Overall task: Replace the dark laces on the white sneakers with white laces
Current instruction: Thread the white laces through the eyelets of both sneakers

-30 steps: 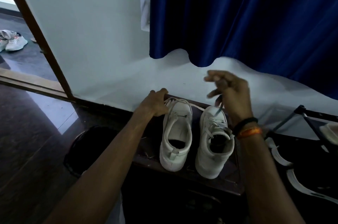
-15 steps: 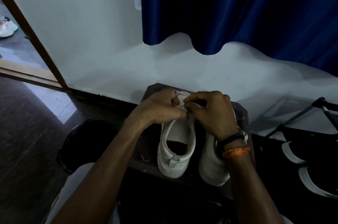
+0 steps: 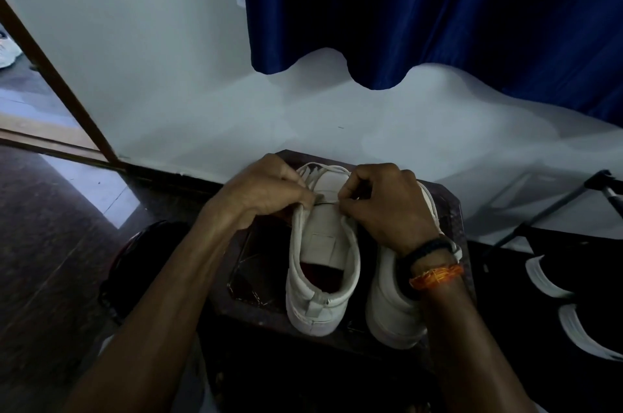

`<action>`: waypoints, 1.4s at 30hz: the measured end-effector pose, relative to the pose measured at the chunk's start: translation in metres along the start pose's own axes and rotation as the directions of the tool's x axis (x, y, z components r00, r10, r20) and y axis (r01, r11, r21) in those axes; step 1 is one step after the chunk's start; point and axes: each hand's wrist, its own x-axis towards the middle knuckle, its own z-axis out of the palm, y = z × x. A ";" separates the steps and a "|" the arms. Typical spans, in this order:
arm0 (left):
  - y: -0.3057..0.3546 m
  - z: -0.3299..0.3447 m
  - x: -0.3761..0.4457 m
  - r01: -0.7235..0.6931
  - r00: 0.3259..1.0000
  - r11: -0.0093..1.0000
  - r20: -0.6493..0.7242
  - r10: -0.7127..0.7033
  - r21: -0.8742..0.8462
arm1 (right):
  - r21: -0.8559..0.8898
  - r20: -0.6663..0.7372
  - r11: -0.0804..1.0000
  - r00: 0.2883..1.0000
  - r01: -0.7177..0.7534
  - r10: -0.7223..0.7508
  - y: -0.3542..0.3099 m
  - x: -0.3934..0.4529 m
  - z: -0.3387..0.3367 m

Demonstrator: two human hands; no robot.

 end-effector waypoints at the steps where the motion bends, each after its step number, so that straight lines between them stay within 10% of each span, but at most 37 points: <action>1: -0.001 -0.002 0.001 0.017 1.000 0.999 0.020 -0.017 -0.033 | 0.005 0.006 1.000 1.000 0.000 0.000 0.000 0.001 0.001; 42: -0.026 -0.009 0.013 0.005 0.965 0.887 0.233 0.116 -0.461 | -0.157 0.006 0.988 1.000 0.009 -0.008 -0.015 0.018 0.028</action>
